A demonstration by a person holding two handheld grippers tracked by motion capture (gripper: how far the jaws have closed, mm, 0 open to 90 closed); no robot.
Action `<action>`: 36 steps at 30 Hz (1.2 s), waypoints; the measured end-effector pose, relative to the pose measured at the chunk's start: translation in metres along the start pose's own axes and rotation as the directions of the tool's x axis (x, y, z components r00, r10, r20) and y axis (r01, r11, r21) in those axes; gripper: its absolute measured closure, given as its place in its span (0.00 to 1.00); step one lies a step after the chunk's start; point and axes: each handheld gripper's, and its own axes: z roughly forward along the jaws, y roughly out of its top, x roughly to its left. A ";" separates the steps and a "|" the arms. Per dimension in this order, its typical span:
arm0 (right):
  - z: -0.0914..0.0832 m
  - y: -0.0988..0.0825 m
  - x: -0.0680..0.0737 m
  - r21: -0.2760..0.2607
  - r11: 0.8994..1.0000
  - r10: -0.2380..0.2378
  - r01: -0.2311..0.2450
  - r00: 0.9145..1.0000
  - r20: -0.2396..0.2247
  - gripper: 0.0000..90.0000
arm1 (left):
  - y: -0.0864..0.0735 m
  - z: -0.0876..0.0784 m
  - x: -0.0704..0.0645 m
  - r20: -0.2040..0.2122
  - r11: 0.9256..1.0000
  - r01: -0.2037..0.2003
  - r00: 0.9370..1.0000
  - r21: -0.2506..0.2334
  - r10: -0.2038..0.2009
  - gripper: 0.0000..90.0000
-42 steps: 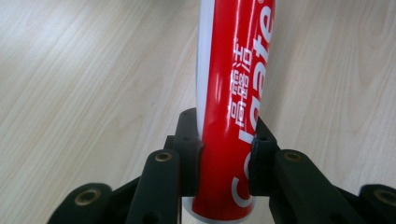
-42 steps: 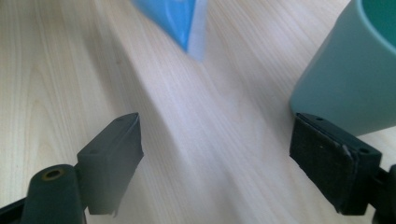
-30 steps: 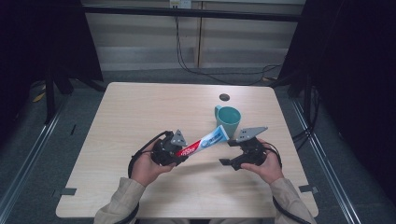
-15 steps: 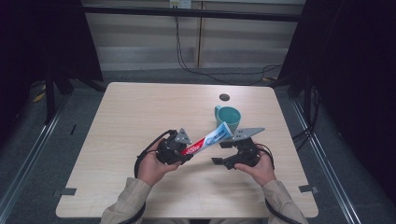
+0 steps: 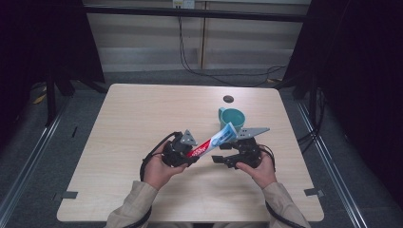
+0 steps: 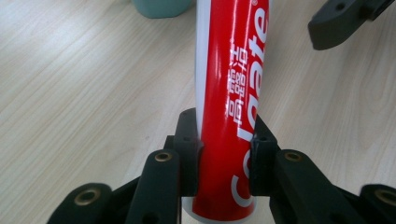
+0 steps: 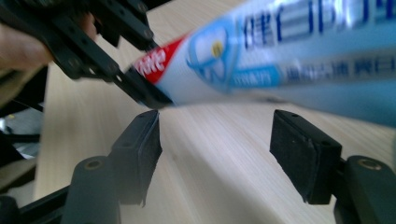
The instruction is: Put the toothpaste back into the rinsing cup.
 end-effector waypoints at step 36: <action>-0.003 0.025 -0.006 -0.187 0.934 0.293 -0.304 0.953 -0.083 0.78 | 0.011 0.018 -0.022 0.026 0.997 0.049 0.999 -0.061 -0.048 0.70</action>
